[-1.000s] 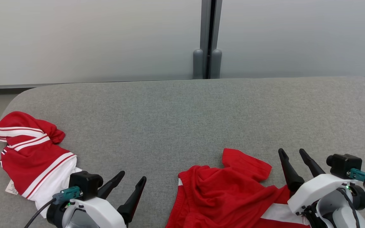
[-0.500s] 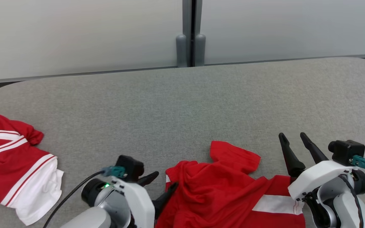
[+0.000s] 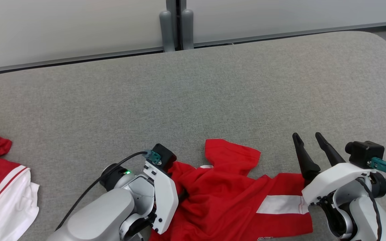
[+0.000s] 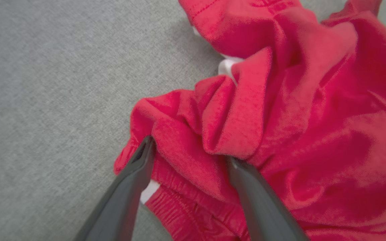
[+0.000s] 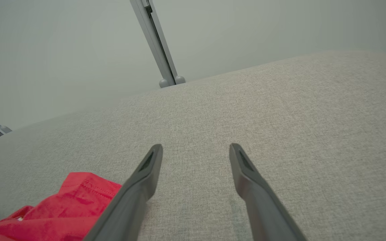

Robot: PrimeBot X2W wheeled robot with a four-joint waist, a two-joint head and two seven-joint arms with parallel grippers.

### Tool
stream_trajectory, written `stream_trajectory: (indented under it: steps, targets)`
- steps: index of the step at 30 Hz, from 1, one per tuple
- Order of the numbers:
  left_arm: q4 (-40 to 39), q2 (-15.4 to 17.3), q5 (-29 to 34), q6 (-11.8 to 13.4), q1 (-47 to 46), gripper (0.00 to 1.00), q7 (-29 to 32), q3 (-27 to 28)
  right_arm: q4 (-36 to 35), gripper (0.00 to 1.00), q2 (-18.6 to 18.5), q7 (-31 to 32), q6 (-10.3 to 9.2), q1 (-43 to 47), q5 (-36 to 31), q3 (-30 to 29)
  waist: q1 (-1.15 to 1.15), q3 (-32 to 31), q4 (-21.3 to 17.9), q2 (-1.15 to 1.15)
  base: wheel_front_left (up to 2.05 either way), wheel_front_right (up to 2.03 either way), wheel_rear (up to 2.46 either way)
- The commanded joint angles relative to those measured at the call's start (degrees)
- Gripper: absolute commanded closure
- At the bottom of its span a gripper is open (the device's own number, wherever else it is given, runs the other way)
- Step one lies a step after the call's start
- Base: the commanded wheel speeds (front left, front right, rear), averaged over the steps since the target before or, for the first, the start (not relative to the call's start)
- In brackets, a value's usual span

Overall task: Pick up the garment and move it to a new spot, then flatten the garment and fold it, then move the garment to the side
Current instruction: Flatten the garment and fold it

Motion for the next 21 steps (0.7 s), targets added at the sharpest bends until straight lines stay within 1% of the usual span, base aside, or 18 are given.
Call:
stream_trajectory:
  steps: [1,4,5,6,7,13,18,21]
  targets:
    - [1.1,-0.2,0.5,-0.4,-0.6,0.00,0.3,-0.4,0.1,0.00,-0.1,-0.4,0.11,-0.6,0.2,0.0,0.00,0.6,-0.5,0.00,0.00,0.00,0.00]
    - [4.5,-1.6,1.2,-1.2,-1.6,0.00,1.4,-1.9,0.5,0.00,0.0,-0.6,0.11,-0.9,0.1,0.2,0.00,0.9,-0.8,0.00,0.00,0.00,0.00]
    - [5.3,-2.0,1.3,-1.4,-1.6,0.53,1.1,-2.0,0.6,0.00,0.0,-0.6,0.11,-1.0,0.1,0.2,0.00,0.9,-0.9,0.00,0.00,0.00,0.00]
    - [5.8,-2.3,1.6,-1.4,-1.8,0.96,0.3,-1.9,0.7,0.00,0.0,-0.7,0.11,-1.0,0.2,0.3,0.00,1.0,-1.0,0.00,0.00,0.00,0.00]
    - [6.3,-2.7,1.6,-1.4,-2.1,1.00,-0.4,-1.8,0.8,0.00,-0.1,-0.8,0.11,-1.1,0.3,0.3,0.00,0.9,-1.0,0.00,0.00,0.00,0.00]
    - [6.8,-3.2,1.8,-0.7,-3.7,1.00,-4.5,0.2,1.4,0.00,-0.4,-1.1,0.11,-0.8,0.4,-0.1,0.00,0.4,-0.6,0.00,0.00,0.00,0.00]
    - [7.6,-2.4,0.9,1.1,-6.1,1.00,-7.4,3.8,1.1,0.00,-0.2,-0.9,0.11,-1.2,0.2,0.2,0.00,0.8,-0.3,0.00,0.00,0.00,0.00]
    - [9.8,-1.4,1.5,2.7,-9.0,1.00,-9.6,6.2,0.6,0.00,-0.5,-0.9,0.11,-1.8,0.2,0.2,0.00,2.0,-0.2,0.00,0.00,0.00,0.00]
